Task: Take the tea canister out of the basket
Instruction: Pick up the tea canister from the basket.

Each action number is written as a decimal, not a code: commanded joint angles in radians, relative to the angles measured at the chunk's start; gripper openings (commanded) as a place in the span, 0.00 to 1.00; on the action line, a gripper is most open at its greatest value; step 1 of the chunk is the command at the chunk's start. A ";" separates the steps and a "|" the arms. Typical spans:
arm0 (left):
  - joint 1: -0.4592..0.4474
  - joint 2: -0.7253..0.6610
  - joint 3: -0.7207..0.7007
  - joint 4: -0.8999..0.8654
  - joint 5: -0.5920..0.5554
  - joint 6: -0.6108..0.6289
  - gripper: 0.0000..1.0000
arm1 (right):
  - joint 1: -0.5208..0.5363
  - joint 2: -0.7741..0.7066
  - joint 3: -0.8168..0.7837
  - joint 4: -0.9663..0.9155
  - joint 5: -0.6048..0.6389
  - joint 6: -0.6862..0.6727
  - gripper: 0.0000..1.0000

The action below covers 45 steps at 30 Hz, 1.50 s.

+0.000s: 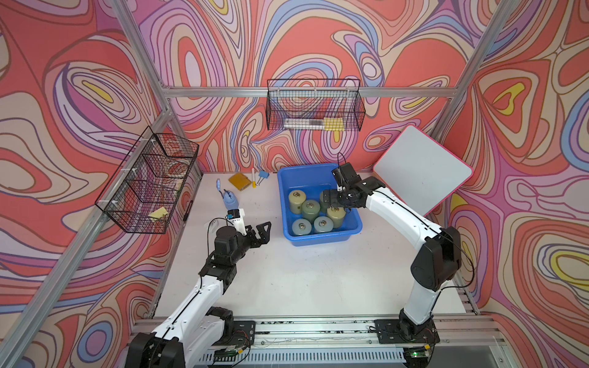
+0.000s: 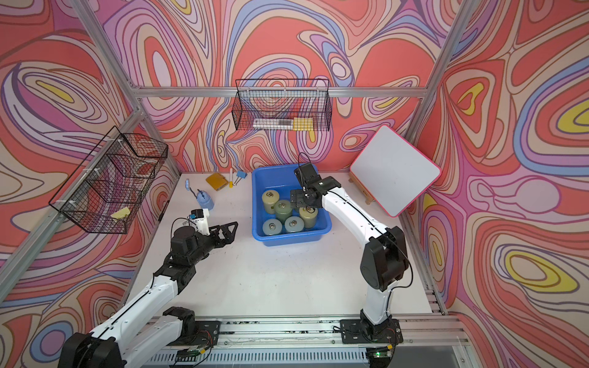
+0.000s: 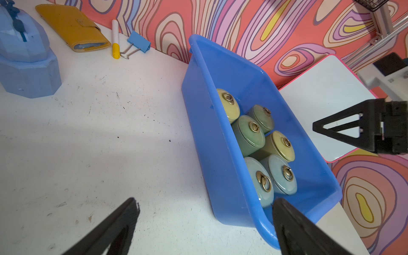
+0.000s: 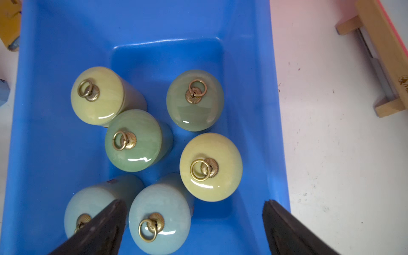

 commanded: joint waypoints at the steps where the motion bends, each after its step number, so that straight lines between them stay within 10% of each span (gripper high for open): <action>1: -0.005 -0.006 0.008 0.019 0.015 0.011 0.99 | 0.005 0.047 0.032 -0.034 0.034 0.031 0.98; 45: -0.005 0.007 0.012 0.016 0.016 -0.005 0.99 | -0.034 0.314 0.129 -0.045 0.070 0.187 0.97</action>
